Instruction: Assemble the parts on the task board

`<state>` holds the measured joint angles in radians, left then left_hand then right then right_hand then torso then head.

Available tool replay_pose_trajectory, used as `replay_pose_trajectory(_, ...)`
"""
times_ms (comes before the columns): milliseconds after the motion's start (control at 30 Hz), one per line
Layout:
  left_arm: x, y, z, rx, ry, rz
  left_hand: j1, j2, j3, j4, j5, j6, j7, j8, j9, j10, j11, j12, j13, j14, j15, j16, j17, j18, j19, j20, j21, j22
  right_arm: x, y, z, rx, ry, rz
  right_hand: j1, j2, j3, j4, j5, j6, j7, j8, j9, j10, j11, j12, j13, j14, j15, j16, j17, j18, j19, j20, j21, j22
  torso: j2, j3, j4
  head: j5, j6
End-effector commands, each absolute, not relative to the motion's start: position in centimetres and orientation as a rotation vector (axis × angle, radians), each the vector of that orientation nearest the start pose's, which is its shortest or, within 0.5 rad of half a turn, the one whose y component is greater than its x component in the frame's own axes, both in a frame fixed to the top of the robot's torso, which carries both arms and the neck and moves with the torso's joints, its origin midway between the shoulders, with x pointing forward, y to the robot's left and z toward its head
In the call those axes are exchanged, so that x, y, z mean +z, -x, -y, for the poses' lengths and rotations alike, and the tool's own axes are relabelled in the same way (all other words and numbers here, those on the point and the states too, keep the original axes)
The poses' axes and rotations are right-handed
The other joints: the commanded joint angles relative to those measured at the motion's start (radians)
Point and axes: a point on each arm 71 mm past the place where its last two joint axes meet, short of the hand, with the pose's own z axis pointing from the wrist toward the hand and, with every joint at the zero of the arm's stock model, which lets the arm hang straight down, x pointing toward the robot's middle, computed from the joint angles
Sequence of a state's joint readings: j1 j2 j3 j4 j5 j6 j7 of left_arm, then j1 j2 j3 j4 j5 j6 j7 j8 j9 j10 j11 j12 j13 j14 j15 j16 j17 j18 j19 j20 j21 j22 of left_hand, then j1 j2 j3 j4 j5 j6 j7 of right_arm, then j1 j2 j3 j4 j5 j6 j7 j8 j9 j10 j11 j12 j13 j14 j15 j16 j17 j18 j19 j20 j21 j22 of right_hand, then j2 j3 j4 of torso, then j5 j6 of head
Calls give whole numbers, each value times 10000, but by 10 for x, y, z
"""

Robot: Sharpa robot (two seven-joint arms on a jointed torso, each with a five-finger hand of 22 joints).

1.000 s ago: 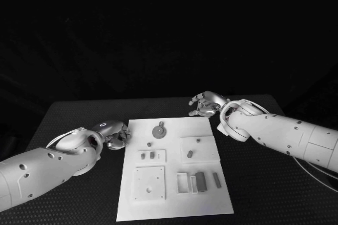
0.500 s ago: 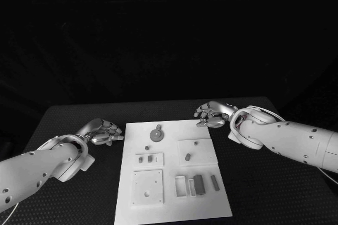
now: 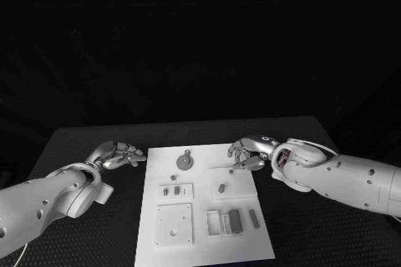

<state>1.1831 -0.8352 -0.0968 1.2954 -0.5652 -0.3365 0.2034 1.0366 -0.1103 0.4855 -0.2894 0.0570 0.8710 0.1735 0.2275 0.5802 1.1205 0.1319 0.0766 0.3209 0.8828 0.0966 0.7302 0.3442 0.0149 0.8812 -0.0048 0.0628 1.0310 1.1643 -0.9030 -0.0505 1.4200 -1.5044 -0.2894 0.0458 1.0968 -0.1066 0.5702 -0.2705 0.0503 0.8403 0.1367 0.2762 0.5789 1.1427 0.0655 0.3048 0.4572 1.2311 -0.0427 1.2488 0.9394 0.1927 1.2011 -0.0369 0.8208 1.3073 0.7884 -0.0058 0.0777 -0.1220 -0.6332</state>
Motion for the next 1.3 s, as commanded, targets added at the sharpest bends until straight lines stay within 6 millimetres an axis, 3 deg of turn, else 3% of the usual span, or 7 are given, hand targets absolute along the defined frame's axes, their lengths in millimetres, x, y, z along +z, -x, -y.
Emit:
replay_pose_trajectory(33,-221,-513,-270,-10753,7012,-16373,59,76,-77,21,-44,-62,17,35,-20,48,0,-65,-45,76,-5,-73,44,14,78,39,24,-77,-216,-485,251,5276,3432,-17069,116,-9,-10,-69,-4,393,286,48,29,109,-32,-65,-11,38,-57,-69,4,691,72,2,-44,146,4,-24,12,-10,-14)
replay_pose_trajectory(533,-221,-514,-270,-10871,7154,-16278,-166,47,-445,13,-77,-101,54,65,-32,75,4,-76,-179,213,-32,-241,191,31,184,19,35,-320,-231,-480,245,4909,3997,-17641,-21,-130,-74,50,-3,481,223,110,125,322,-95,-127,28,89,-119,-134,7,691,122,5,-99,134,5,-22,18,11,-112)
replay_pose_trajectory(867,-221,-515,-268,-10927,7256,-16243,-124,74,-510,19,-77,-110,88,81,-36,147,-20,-55,-212,295,-61,-277,272,43,268,-3,49,-402,-238,-483,239,4936,4030,-17612,77,-37,-19,16,-3,531,202,135,166,344,-103,-201,38,96,-126,-164,17,691,124,-3,-135,134,8,-10,15,22,-145)
replay_pose_trajectory(1300,-222,-515,-268,-10895,7306,-16314,-134,90,-545,32,-77,-155,106,69,-47,165,-23,-58,-236,322,-68,-313,316,39,299,-9,47,-452,-245,-482,235,4958,4036,-17781,203,487,1,-154,-2,730,119,208,247,616,-182,-253,111,135,-201,-194,66,691,152,-2,-153,173,7,-7,10,57,-212)
